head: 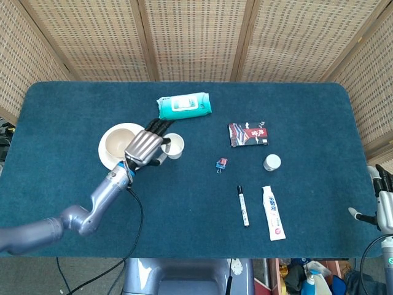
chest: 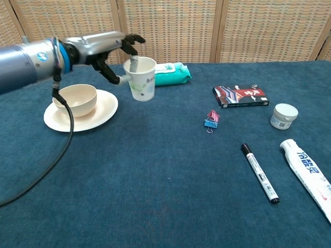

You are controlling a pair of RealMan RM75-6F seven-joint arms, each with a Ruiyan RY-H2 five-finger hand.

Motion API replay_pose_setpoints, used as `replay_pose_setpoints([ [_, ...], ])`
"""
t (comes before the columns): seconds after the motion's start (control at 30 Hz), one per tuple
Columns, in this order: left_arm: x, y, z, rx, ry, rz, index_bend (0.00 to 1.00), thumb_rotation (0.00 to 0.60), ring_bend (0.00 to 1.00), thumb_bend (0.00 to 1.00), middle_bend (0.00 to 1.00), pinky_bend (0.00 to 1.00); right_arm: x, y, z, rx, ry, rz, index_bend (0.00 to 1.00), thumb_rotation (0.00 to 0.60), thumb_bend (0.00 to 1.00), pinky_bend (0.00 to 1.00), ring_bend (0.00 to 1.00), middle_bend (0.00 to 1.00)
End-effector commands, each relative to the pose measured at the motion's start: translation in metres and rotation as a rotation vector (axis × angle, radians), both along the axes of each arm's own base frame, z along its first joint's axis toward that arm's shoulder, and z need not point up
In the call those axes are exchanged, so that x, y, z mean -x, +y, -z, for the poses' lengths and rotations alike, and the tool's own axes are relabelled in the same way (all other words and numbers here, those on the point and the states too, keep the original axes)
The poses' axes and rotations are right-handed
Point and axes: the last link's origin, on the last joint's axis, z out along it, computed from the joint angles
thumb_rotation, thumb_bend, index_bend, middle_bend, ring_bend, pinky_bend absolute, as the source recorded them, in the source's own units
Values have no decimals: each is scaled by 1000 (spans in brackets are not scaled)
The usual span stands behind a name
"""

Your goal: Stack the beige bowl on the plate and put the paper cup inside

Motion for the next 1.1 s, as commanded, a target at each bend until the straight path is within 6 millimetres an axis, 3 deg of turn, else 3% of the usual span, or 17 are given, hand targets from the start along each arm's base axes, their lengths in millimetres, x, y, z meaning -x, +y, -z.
replay_pose_setpoints([
  [0.03,35,6,-53,-63,-20,-100,609,600,0,459,0,0,-1,0,1,-3,0,-4,11,600,0,0,0,0],
  [0.23,83,2,-92,-122,24,-198,609,600,0,460,0,0,-2,-1,3,-11,-1,-7,11,600,0,0,0,0],
  [0.33,108,1,-100,-103,25,-271,609,600,0,463,0,0,-4,-1,4,-16,0,-13,11,600,0,0,0,0],
  [0.43,131,0,-96,-72,30,-326,609,600,0,464,0,0,-7,-2,6,-22,4,-22,11,600,0,0,0,0],
  [0.63,144,8,-76,-48,19,-348,608,600,0,464,0,0,-9,-3,10,-34,12,-23,11,600,0,0,0,0],
  [1.1,141,27,-48,-48,-16,-324,608,600,0,464,0,0,-1,-5,11,-39,18,7,11,600,0,0,0,0],
])
